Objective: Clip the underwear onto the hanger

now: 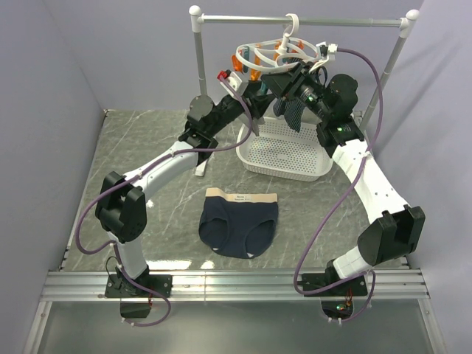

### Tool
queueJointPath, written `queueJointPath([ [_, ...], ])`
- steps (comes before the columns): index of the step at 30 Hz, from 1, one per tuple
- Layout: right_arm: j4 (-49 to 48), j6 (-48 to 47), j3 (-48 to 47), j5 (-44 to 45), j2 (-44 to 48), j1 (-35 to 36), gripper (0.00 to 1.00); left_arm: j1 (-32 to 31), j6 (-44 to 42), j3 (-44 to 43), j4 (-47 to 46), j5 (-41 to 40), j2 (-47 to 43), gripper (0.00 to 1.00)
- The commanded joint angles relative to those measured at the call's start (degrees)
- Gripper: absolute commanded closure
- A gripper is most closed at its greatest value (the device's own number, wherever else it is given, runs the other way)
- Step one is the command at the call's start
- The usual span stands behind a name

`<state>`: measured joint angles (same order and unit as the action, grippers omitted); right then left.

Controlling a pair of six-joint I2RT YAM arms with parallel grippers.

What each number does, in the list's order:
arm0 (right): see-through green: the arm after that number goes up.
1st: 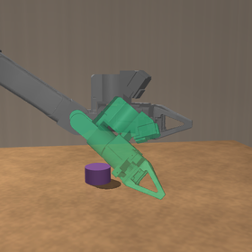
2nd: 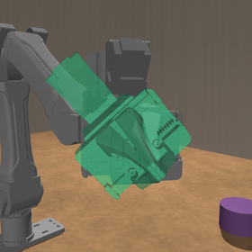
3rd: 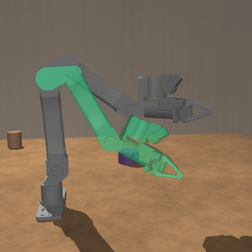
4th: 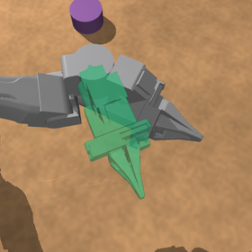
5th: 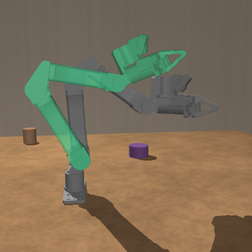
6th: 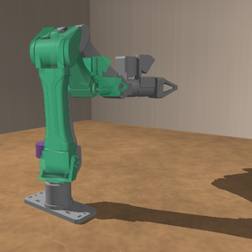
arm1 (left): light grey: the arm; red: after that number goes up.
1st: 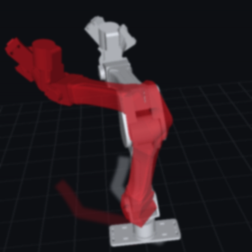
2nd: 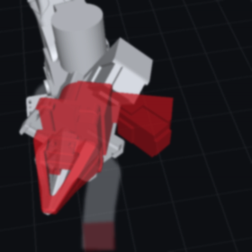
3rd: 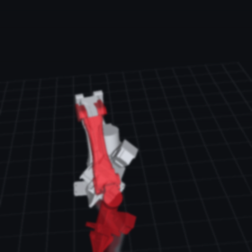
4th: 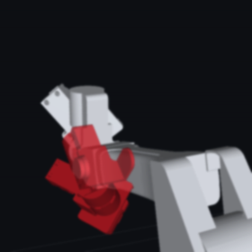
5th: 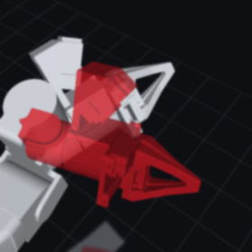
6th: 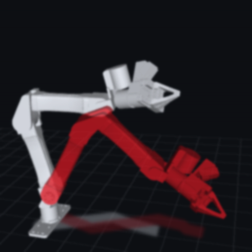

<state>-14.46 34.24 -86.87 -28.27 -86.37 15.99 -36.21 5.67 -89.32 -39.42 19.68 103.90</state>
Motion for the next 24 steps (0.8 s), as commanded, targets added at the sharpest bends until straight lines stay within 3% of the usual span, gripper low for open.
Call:
queueJointPath([
  [1,-2.7,-0.5,-0.2,0.1,1.3,0.4,1.0,-0.1,0.7,-0.2,-0.5,1.6,-1.8,0.42],
  [7,-4.1,0.2,0.2,-0.4,1.3,0.3,1.0,0.2,0.0,0.0,0.2,0.5,-2.4,0.41],
  [15,-4.4,-0.6,1.5,0.1,1.4,0.3,1.0,0.2,2.3,-3.1,-1.0,-1.7,-1.0,0.52],
  [24,-14.2,-0.8,7.8,0.7,1.9,0.4,1.0,-0.3,2.9,-4.4,-0.9,-2.2,-0.4,0.56],
])
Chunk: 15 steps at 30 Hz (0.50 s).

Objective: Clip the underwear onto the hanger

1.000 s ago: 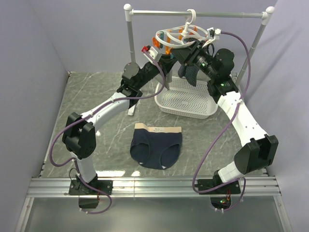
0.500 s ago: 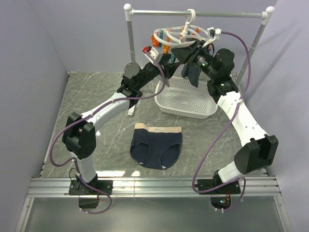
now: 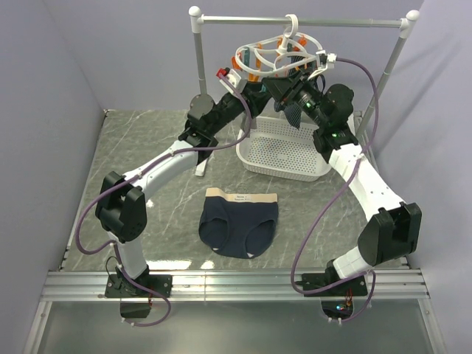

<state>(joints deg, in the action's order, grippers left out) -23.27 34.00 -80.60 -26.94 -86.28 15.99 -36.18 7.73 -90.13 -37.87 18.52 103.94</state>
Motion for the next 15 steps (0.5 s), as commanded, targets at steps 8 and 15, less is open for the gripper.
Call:
queueJointPath([
  [8,-9.2,0.7,2.5,-1.1,1.4,0.7,1.0,-0.6,-0.2,-4.9,-1.6,-2.1,0.5,0.87],
  [15,-7.3,0.0,2.1,1.5,1.8,1.0,0.68,-0.6,-0.2,-4.4,-1.9,-2.0,0.4,1.0],
])
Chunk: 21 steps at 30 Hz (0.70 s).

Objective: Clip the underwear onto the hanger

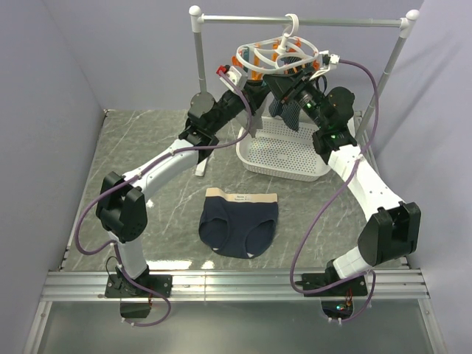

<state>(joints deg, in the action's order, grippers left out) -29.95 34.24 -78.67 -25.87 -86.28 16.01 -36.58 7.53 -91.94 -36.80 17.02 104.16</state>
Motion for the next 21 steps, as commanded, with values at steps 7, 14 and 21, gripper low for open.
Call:
queueJointPath([
  [7,-1.8,-0.8,0.8,2.3,1.8,1.7,0.56,-0.2,0.3,-2.9,-2.8,-0.8,0.3,1.0],
  [14,-0.5,-2.2,0.2,3.6,1.6,1.7,0.84,-0.2,-0.1,-2.7,-2.2,-0.3,0.3,0.97],
  [21,0.2,-2.2,-0.8,2.8,0.9,1.7,1.0,1.1,-0.2,-0.1,3.8,4.5,-3.9,0.47],
])
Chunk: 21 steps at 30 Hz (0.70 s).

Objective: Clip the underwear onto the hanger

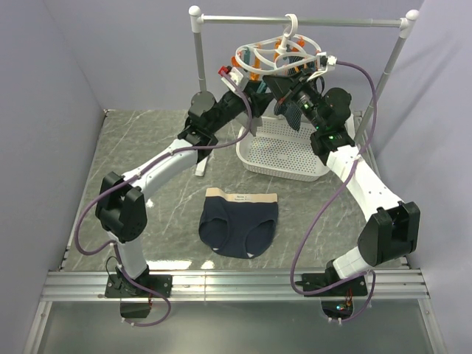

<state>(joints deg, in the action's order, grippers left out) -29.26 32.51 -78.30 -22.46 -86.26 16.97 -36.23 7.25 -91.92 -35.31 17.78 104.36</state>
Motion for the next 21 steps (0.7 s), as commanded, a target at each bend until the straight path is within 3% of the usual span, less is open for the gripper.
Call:
queueJointPath([
  [1,-0.5,-0.3,-1.2,-0.6,1.0,0.7,1.0,1.3,0.7,0.5,4.0,4.4,-5.0,0.46],
  [3,-0.4,-0.3,-1.4,-1.0,0.8,0.5,1.0,4.0,2.5,2.8,10.4,9.9,-8.7,0.35],
  [7,-0.2,-0.3,-1.5,-1.4,0.8,0.4,1.0,10.4,8.3,12.2,16.3,22.9,-17.5,0.29],
  [14,0.3,-0.6,-1.7,-2.2,0.7,0.3,1.0,15.1,6.9,26.3,37.6,18.8,-28.9,0.47],
  [21,1.0,-0.3,-2.6,-2.7,0.5,0.3,1.0,21.8,13.9,35.4,48.7,16.1,-24.3,0.48],
])
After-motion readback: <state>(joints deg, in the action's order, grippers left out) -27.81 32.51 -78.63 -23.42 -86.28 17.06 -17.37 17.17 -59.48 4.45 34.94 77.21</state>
